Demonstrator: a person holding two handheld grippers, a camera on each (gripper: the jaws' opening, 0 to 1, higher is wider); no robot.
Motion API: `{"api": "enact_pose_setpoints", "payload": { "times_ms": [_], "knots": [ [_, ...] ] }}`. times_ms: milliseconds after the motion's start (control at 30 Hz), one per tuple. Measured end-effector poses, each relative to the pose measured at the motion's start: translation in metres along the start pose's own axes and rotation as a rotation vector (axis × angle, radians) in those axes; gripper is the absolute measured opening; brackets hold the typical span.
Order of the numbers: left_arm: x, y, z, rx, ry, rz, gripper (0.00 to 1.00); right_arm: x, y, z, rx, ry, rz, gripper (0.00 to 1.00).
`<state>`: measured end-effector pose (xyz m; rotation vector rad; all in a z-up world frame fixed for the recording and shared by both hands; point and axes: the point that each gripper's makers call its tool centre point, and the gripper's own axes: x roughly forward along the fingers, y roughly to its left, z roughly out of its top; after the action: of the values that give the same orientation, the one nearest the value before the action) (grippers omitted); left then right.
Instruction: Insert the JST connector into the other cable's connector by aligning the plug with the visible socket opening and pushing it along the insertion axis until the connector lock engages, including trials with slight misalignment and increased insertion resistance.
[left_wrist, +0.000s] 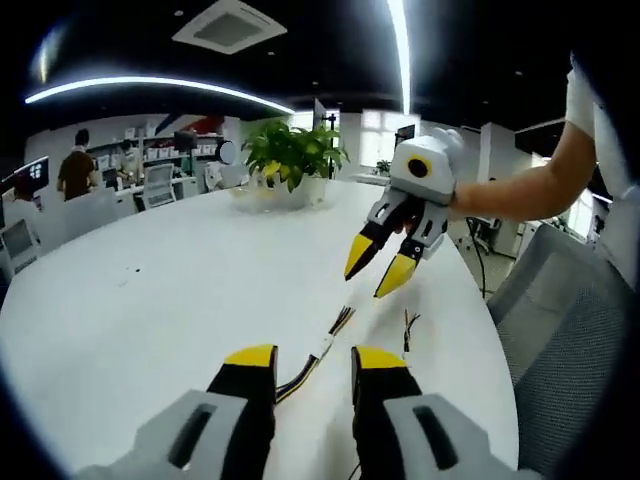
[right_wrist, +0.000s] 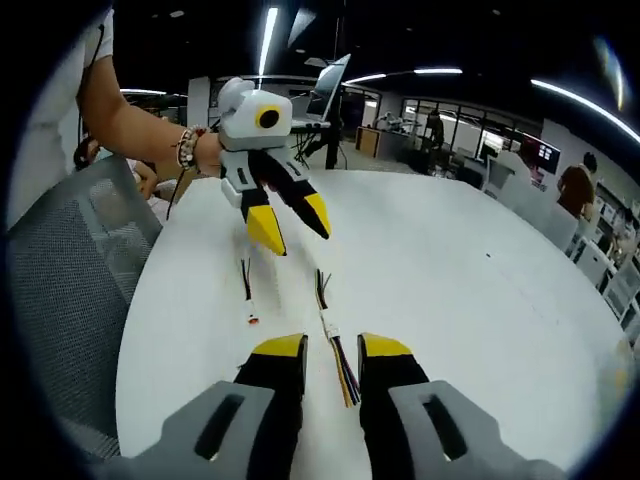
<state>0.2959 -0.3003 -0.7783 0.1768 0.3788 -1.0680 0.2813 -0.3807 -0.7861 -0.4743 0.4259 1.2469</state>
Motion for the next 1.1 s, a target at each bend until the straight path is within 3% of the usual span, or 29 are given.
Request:
{"api": "enact_pose_setpoints", "payload": {
  "times_ms": [200,467,667,800,867,1100],
  "knots": [
    [-0.001,-0.022,-0.014,0.010,0.046,-0.040,0.24,0.001,0.022,-0.003,-0.012,0.019,0.039,0.17],
    [0.001,-0.040,-0.021,0.022,0.071,-0.081,0.24,0.010,0.048,-0.017,-0.021,0.066,0.091,0.17],
    [0.007,-0.044,-0.035,0.019,0.105,-0.085,0.24,0.016,0.056,-0.028,-0.015,0.095,0.115,0.17],
    [0.012,-0.046,-0.048,0.082,0.128,-0.093,0.20,0.021,0.062,-0.038,-0.001,0.117,0.130,0.16],
    [0.014,-0.047,-0.051,0.073,0.135,-0.098,0.20,0.022,0.066,-0.043,-0.009,0.131,0.138,0.15],
    [0.019,-0.052,-0.057,0.066,0.136,-0.127,0.18,0.024,0.063,-0.043,0.005,0.119,0.130,0.14]
  ]
}}
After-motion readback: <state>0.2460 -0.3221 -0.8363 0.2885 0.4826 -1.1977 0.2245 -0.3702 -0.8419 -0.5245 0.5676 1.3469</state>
